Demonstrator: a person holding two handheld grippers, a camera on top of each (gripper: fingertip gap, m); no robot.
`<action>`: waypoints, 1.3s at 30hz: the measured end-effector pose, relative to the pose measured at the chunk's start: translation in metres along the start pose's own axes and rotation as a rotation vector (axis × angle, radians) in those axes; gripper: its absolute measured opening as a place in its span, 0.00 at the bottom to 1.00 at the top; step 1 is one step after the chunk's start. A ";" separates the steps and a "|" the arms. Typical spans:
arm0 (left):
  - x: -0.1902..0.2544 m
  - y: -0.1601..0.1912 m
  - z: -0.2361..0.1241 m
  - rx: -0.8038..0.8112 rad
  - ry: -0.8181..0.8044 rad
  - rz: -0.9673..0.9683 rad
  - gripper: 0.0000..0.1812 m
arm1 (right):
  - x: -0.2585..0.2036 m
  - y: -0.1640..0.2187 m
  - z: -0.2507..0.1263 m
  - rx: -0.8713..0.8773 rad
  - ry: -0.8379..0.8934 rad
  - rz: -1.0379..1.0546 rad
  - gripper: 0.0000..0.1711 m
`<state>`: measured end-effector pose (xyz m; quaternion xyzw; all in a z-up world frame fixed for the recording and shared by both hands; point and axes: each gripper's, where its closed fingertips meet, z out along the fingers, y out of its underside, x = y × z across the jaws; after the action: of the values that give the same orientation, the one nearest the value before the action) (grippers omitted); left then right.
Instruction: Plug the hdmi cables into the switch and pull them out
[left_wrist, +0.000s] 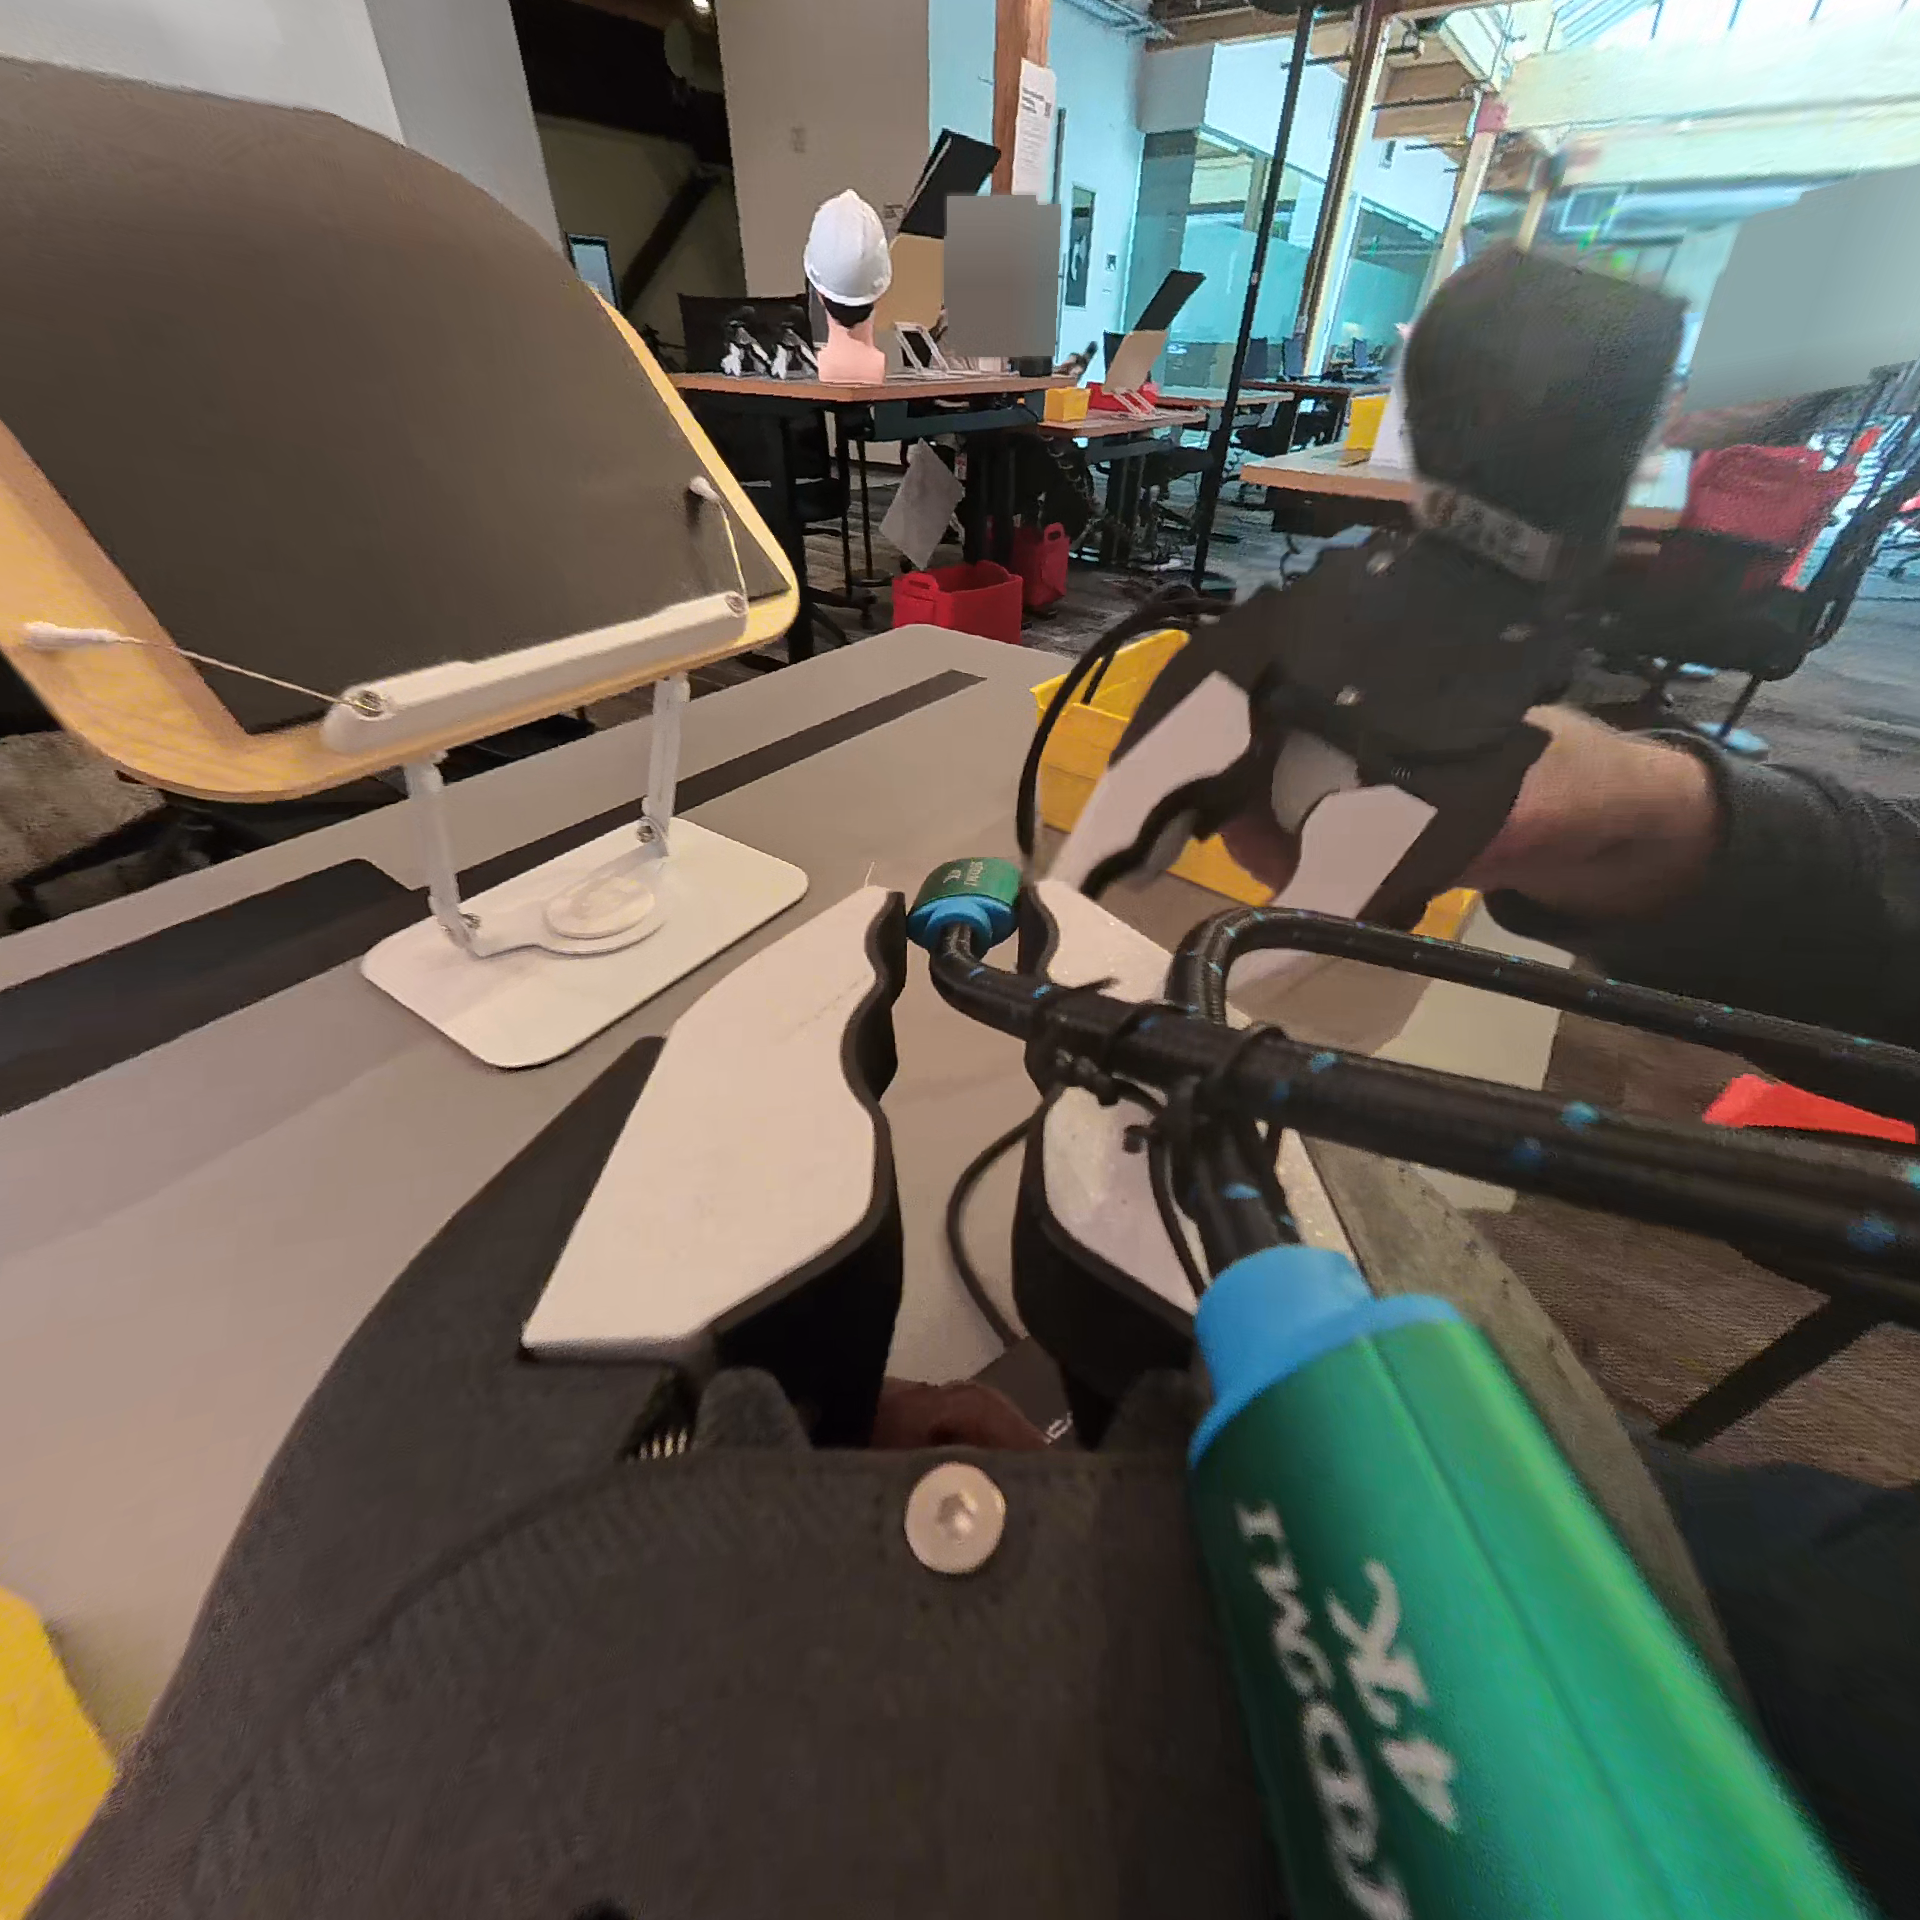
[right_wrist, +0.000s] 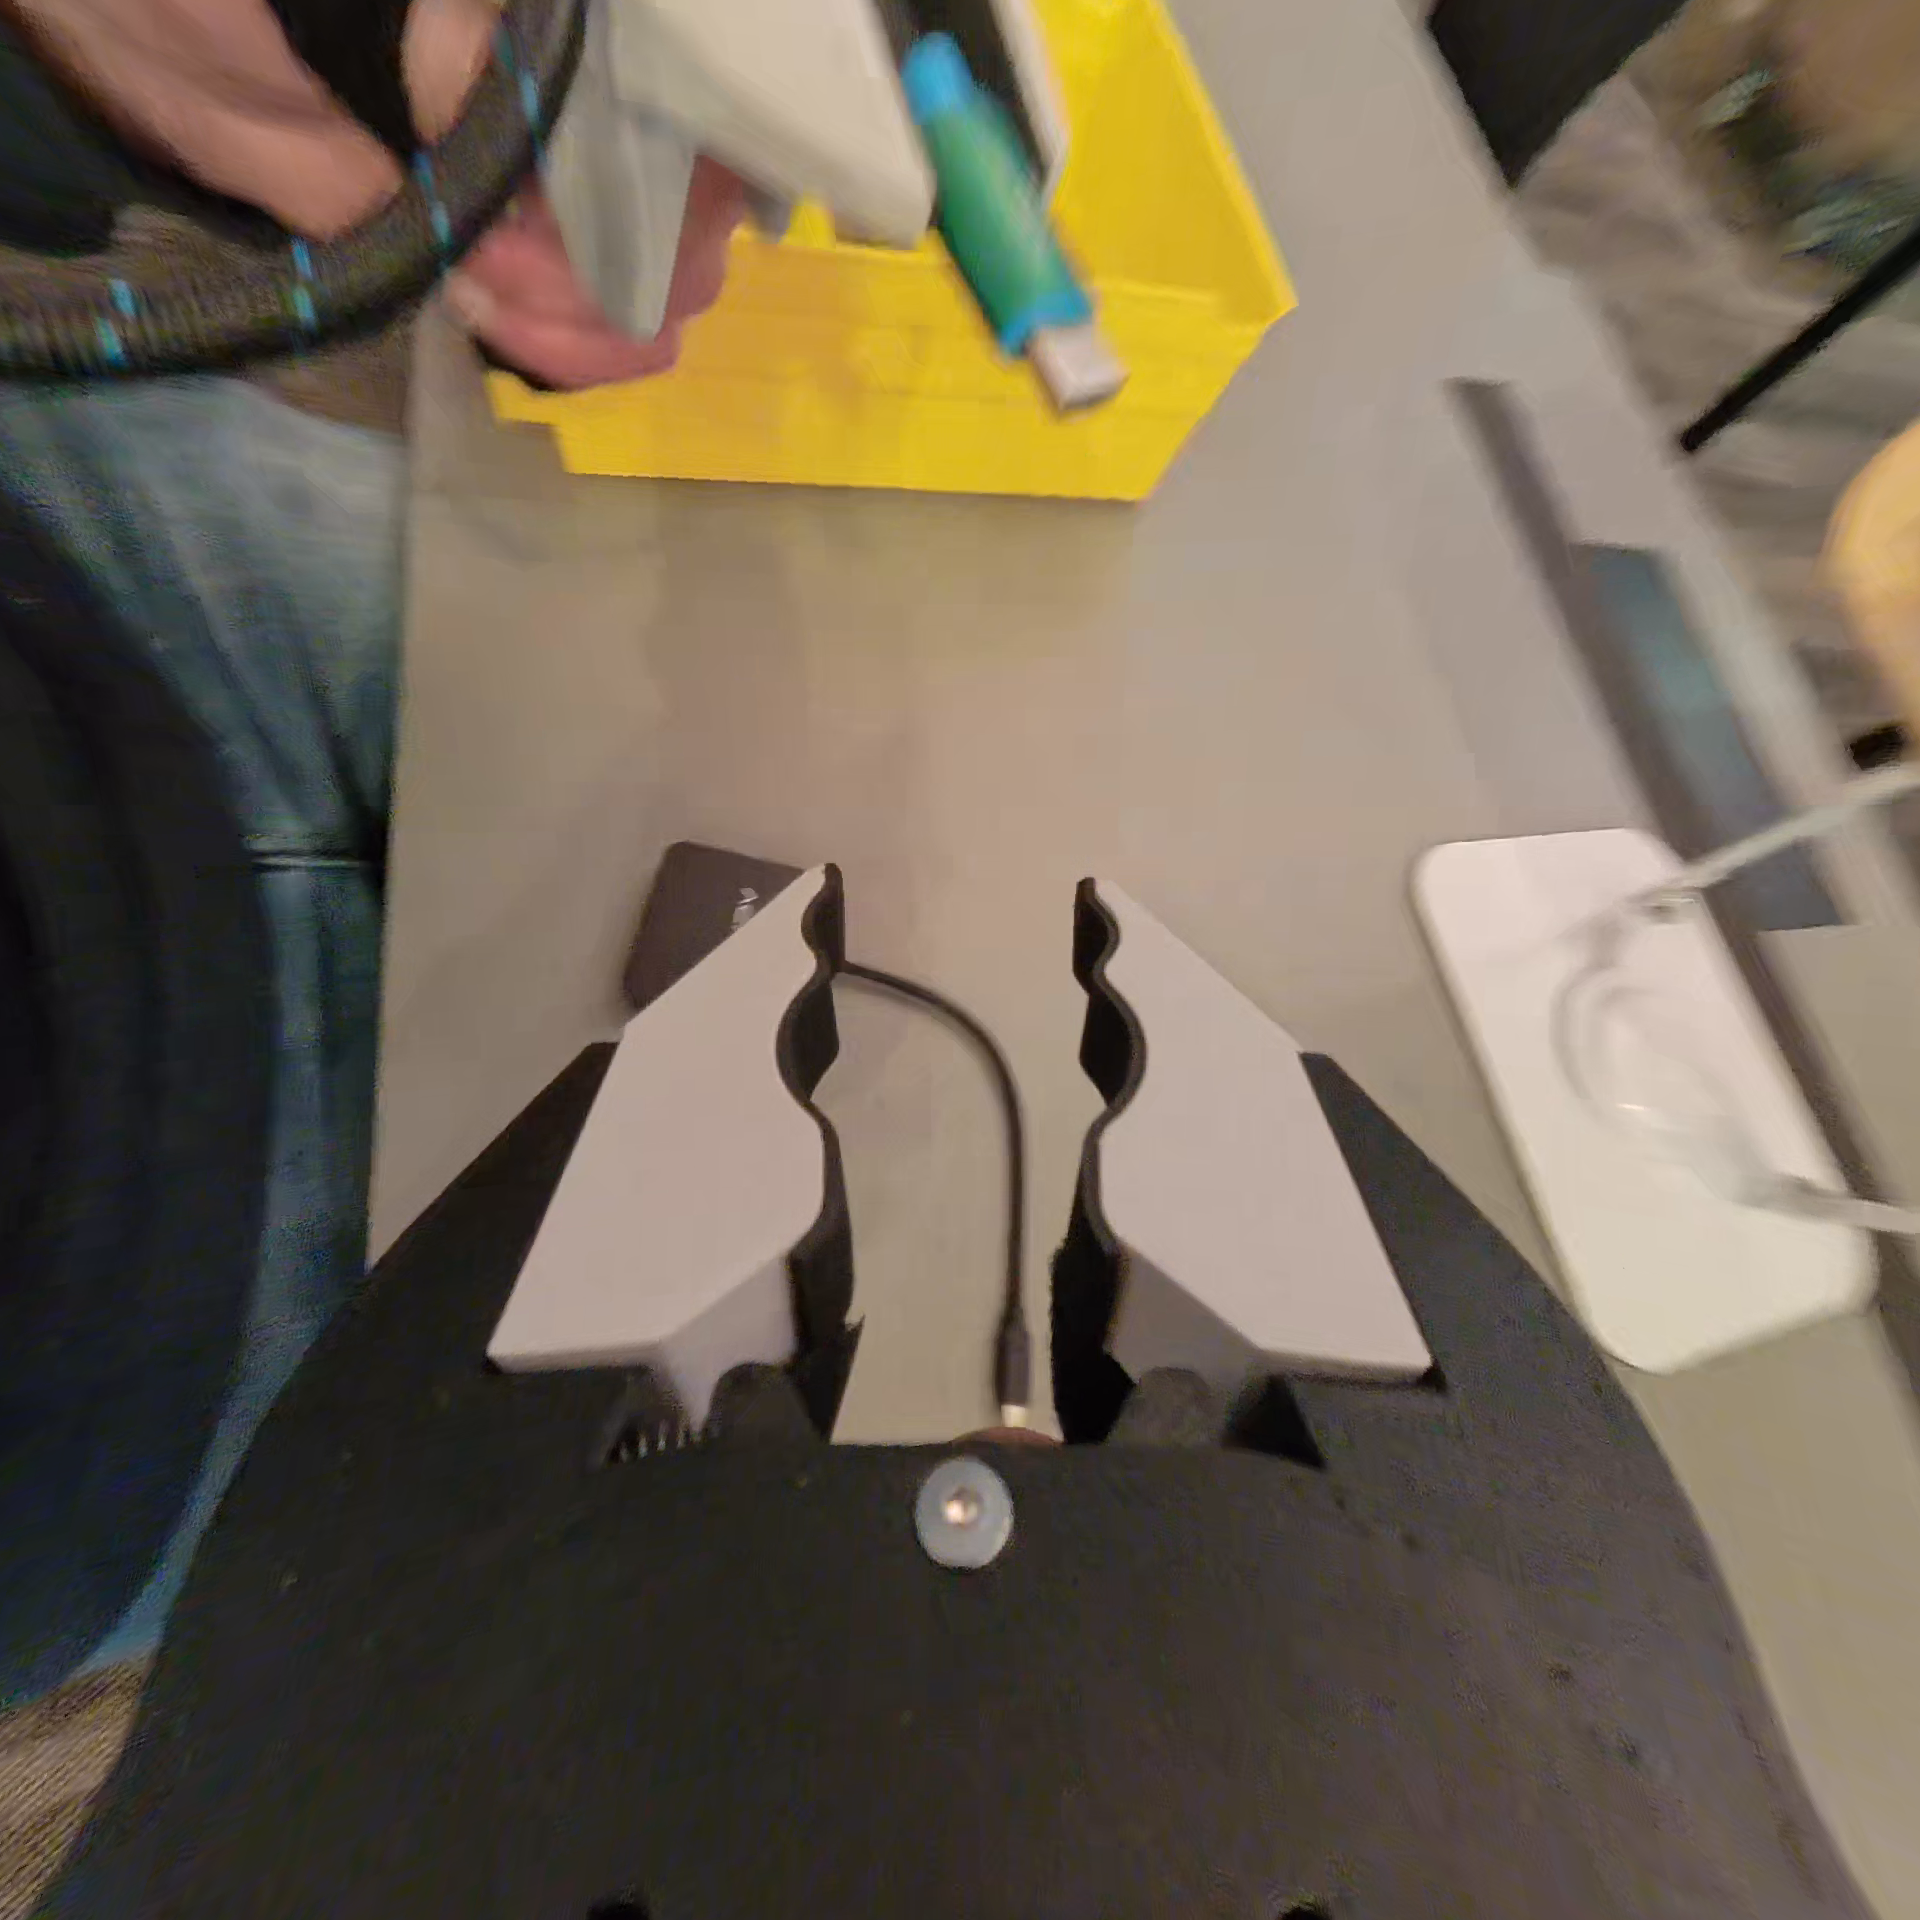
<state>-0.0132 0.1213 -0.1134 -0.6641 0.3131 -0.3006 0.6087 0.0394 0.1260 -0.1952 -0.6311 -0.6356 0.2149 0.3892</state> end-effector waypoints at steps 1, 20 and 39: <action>-0.002 -0.003 -0.002 0.002 -0.003 0.009 0.11 | -0.006 0.008 0.007 -0.027 -0.053 -0.003 0.25; -0.033 -0.012 -0.023 0.024 -0.046 -0.019 0.11 | -0.038 0.090 0.097 -0.449 -0.479 -0.237 0.25; -0.032 -0.011 -0.021 0.020 -0.047 -0.021 0.11 | -0.028 0.103 0.061 -0.354 -0.204 0.396 0.11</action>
<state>-0.0484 0.1340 -0.1010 -0.6682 0.2890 -0.2944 0.6192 0.0556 0.1236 -0.3174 -0.7764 -0.5633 0.2348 0.1573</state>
